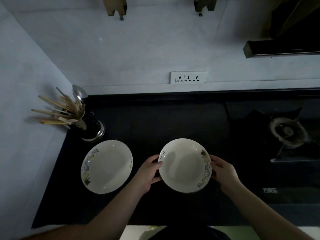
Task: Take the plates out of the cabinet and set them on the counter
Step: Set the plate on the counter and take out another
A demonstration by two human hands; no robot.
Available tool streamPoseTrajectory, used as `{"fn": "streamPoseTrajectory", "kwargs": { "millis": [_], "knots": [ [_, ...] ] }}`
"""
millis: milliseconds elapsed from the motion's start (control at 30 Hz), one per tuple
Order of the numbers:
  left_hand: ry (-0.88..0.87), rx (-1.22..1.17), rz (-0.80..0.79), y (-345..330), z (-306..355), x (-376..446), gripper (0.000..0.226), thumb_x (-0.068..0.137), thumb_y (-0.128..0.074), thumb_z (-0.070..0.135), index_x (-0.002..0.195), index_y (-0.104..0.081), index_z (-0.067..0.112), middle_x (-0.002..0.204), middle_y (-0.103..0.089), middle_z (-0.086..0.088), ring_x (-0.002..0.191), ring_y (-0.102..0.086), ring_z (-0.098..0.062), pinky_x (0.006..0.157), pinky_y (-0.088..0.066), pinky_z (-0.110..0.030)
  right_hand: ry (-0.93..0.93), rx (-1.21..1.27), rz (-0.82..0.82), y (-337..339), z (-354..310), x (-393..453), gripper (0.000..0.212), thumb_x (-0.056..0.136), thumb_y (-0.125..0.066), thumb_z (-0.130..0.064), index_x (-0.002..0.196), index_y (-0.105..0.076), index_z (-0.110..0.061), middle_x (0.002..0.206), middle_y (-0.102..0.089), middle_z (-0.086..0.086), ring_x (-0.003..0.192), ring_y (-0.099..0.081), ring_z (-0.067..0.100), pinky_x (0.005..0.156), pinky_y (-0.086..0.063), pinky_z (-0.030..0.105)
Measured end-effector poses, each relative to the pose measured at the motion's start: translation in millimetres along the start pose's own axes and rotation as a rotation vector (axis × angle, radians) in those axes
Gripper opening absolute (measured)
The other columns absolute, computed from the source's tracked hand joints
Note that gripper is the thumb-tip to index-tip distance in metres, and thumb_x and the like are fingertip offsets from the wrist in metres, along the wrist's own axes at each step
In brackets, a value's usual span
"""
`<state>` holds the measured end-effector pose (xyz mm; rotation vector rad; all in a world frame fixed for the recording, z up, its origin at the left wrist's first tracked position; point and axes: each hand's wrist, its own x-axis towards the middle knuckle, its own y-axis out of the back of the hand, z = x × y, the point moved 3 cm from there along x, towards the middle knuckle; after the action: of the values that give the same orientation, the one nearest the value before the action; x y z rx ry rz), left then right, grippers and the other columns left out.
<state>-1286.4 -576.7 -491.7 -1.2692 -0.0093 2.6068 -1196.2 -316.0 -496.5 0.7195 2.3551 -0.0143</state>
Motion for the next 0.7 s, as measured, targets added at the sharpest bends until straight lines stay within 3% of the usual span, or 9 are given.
{"fn": "streamPoseTrajectory", "kwargs": {
  "millis": [133, 300, 433, 567, 700],
  "knots": [
    [0.02, 0.005, 0.015, -5, 1, 4, 0.042, 0.092, -0.065, 0.022, 0.132, -0.054, 0.03, 0.125, -0.061, 0.003, 0.109, -0.063, -0.017, 0.076, -0.06, -0.039, -0.02, -0.003, -0.015, 3, 1, 14, 0.022, 0.094, -0.059, -0.014, 0.109, -0.069, -0.027, 0.093, -0.076, -0.002, 0.087, -0.073, 0.02, 0.079, -0.06, 0.045],
    [0.018, 0.026, 0.039, -5, 1, 8, 0.048, 0.093, -0.065, 0.025, 0.138, -0.051, 0.03, 0.131, -0.058, 0.002, 0.115, -0.059, -0.018, 0.086, -0.058, -0.043, -0.051, 0.012, -0.037, 4, -1, 23, 0.029, 0.092, -0.06, -0.012, 0.085, -0.069, -0.039, 0.085, -0.077, -0.008, 0.08, -0.074, 0.013, 0.068, -0.059, 0.035],
    [-0.022, 0.046, 0.048, -7, 0, 8, 0.044, 0.093, -0.063, 0.028, 0.136, -0.054, 0.03, 0.13, -0.058, 0.006, 0.113, -0.058, -0.012, 0.077, -0.057, -0.036, -0.056, 0.012, -0.053, 4, 0, 25, 0.028, 0.092, -0.061, -0.014, 0.085, -0.067, -0.041, 0.085, -0.076, -0.01, 0.08, -0.073, 0.011, 0.068, -0.059, 0.033],
    [-0.01, 0.069, 0.058, -4, 1, 9, 0.046, 0.093, -0.063, 0.031, 0.139, -0.053, 0.028, 0.138, -0.054, 0.002, 0.12, -0.055, -0.016, 0.09, -0.057, -0.044, -0.042, -0.011, -0.079, 6, -1, 27, 0.027, 0.092, -0.062, -0.014, 0.086, -0.066, -0.04, 0.083, -0.075, -0.011, 0.078, -0.073, 0.009, 0.062, -0.058, 0.027],
    [-0.024, 0.07, 0.071, -6, 2, 8, 0.049, 0.091, -0.066, 0.036, 0.138, -0.053, 0.027, 0.137, -0.055, 0.003, 0.12, -0.056, -0.015, 0.094, -0.055, -0.047, -0.009, -0.101, -0.099, 5, -4, 27, 0.026, 0.091, -0.063, -0.019, 0.089, -0.062, -0.045, 0.093, -0.072, -0.008, 0.087, -0.07, 0.012, 0.069, -0.059, 0.031]
  ]
}}
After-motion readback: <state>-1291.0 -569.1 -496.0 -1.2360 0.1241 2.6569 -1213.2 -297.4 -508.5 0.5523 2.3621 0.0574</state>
